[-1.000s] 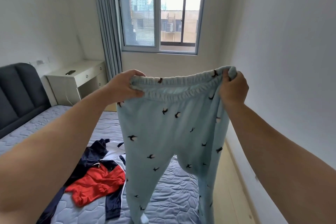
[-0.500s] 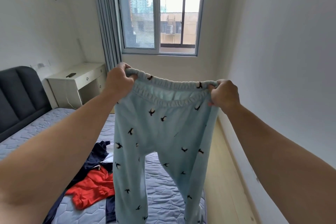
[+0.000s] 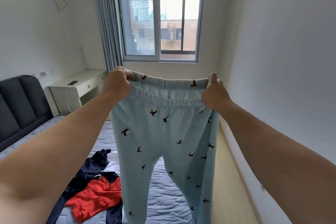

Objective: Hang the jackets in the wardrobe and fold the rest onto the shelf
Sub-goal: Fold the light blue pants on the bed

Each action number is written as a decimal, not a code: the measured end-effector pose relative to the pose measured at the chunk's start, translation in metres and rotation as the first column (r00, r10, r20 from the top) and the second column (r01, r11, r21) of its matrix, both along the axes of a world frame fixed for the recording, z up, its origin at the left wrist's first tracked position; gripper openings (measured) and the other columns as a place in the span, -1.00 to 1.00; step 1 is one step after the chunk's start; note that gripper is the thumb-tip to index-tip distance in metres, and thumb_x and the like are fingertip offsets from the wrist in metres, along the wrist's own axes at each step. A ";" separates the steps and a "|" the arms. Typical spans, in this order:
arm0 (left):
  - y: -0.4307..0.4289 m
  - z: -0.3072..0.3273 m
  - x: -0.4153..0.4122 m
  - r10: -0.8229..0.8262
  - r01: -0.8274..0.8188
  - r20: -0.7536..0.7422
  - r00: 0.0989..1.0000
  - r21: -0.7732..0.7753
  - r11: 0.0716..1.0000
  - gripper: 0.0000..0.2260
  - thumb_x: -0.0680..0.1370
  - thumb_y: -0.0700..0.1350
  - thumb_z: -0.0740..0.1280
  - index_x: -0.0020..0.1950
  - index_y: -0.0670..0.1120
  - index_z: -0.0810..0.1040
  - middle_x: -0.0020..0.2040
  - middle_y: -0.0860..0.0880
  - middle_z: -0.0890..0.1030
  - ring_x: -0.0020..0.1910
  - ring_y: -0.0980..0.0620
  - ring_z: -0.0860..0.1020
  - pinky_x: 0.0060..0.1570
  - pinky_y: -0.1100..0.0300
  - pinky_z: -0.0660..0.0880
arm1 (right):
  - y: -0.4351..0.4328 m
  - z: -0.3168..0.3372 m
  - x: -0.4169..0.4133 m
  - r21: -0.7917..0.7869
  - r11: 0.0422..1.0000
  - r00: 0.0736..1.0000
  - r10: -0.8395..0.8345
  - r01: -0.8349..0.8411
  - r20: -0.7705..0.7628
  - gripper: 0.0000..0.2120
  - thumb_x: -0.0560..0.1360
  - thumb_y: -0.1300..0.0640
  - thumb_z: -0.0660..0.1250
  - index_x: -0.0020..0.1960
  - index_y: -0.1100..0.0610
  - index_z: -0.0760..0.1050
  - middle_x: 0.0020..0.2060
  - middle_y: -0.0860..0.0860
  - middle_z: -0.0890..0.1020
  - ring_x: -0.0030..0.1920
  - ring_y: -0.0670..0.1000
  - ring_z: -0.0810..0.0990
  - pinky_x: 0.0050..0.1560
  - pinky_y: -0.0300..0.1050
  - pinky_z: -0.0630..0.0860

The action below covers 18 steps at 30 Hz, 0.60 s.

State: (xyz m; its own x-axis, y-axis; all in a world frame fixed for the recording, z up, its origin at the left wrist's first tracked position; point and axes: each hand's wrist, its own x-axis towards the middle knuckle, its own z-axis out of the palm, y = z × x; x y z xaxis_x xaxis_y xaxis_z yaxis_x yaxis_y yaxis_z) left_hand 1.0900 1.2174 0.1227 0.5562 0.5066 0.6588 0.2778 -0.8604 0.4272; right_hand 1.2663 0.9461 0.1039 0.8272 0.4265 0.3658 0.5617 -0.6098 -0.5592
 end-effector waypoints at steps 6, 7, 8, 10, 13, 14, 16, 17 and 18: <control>0.014 0.001 0.001 0.132 -0.124 0.046 0.990 -0.153 0.980 -0.63 0.43 -0.35 0.18 -0.08 -0.02 0.72 0.05 -0.11 0.68 0.03 -0.15 0.60 0.05 0.20 0.47 | 0.000 0.008 0.007 -0.329 0.943 0.961 0.046 0.049 0.274 -0.79 0.45 0.29 0.17 0.02 0.04 0.36 -0.20 0.02 0.47 -0.10 0.14 0.48 -0.17 0.02 0.41; 0.016 0.002 0.001 0.139 -0.130 0.043 0.989 -0.174 0.976 -0.63 0.42 -0.35 0.18 -0.10 -0.01 0.72 0.03 -0.10 0.69 0.01 -0.14 0.61 0.03 0.20 0.48 | 0.000 0.010 0.009 -0.336 0.939 0.955 0.032 0.072 0.294 -0.81 0.43 0.28 0.19 -0.02 0.05 0.40 -0.25 0.02 0.48 -0.12 0.13 0.50 -0.20 0.00 0.41; 0.018 0.003 0.001 0.145 -0.136 0.039 0.989 -0.182 0.974 -0.63 0.41 -0.36 0.19 -0.10 -0.02 0.71 0.03 -0.09 0.70 0.01 -0.14 0.61 0.02 0.19 0.48 | 0.001 0.011 0.011 -0.322 0.943 0.956 0.013 0.086 0.293 -0.83 0.42 0.28 0.21 -0.06 0.06 0.43 -0.26 0.02 0.50 -0.15 0.13 0.52 -0.22 -0.02 0.41; 0.021 0.006 0.001 0.140 -0.135 0.021 0.990 -0.157 0.978 -0.64 0.43 -0.36 0.20 -0.03 -0.04 0.71 0.09 -0.08 0.66 0.08 -0.14 0.59 0.10 0.13 0.50 | 0.004 0.014 0.014 -0.268 0.958 0.969 -0.038 0.106 0.245 -0.84 0.40 0.25 0.22 -0.10 0.05 0.48 -0.26 0.00 0.53 -0.22 0.10 0.54 -0.23 -0.03 0.43; 0.027 0.010 0.001 0.125 -0.130 -0.073 0.989 -0.073 0.989 -0.58 0.45 -0.35 0.22 0.12 0.02 0.69 0.23 0.00 0.58 0.22 -0.11 0.54 0.30 -0.01 0.45 | 0.007 0.018 0.019 -0.182 0.973 0.979 -0.110 0.141 0.169 -0.87 0.33 0.19 0.20 -0.17 0.06 0.48 -0.28 0.00 0.53 -0.31 0.05 0.49 -0.30 -0.12 0.37; 0.030 0.012 0.001 0.116 -0.123 -0.112 0.987 -0.060 0.991 -0.55 0.44 -0.35 0.23 0.18 0.03 0.67 0.26 0.01 0.55 0.25 -0.10 0.53 0.33 -0.01 0.43 | 0.007 0.020 0.020 -0.137 0.979 0.983 -0.132 0.149 0.130 -0.88 0.29 0.18 0.19 -0.20 0.07 0.47 -0.29 0.01 0.54 -0.34 0.04 0.49 -0.34 -0.15 0.35; 0.038 0.016 0.001 0.052 -0.069 -0.171 0.984 -0.095 0.993 -0.50 0.41 -0.36 0.27 0.29 -0.02 0.63 0.30 0.00 0.52 0.27 -0.08 0.51 0.31 0.05 0.45 | 0.006 0.024 0.023 -0.049 0.990 0.991 -0.133 0.134 0.036 -0.84 0.24 0.18 0.16 -0.23 0.12 0.48 -0.33 0.06 0.59 -0.46 0.08 0.56 -0.43 -0.19 0.41; 0.042 0.017 0.000 0.021 -0.046 -0.195 0.981 -0.124 0.991 -0.48 0.40 -0.36 0.29 0.32 -0.04 0.61 0.29 0.00 0.50 0.25 -0.07 0.50 0.23 0.13 0.48 | 0.007 0.026 0.024 -0.014 0.994 0.994 -0.109 0.109 -0.009 -0.81 0.25 0.20 0.15 -0.23 0.16 0.51 -0.34 0.09 0.61 -0.54 0.10 0.60 -0.49 -0.15 0.50; 0.044 0.018 -0.001 0.002 -0.034 -0.214 0.977 -0.146 0.989 -0.47 0.38 -0.35 0.31 0.33 -0.06 0.60 0.26 0.00 0.49 0.20 -0.04 0.50 0.11 0.22 0.48 | 0.008 0.029 0.025 0.015 0.997 0.996 -0.077 0.078 -0.049 -0.81 0.28 0.23 0.15 -0.20 0.19 0.52 -0.32 0.11 0.62 -0.57 0.11 0.61 -0.51 -0.07 0.58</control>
State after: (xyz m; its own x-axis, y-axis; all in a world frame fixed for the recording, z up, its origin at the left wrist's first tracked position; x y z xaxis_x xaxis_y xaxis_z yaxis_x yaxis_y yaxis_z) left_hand 1.0892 1.2616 0.1411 0.6653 0.6008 0.4432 0.3911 -0.7861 0.4786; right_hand 1.2916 0.9540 0.1327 0.8743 0.3543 0.3317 0.4854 -0.6405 -0.5952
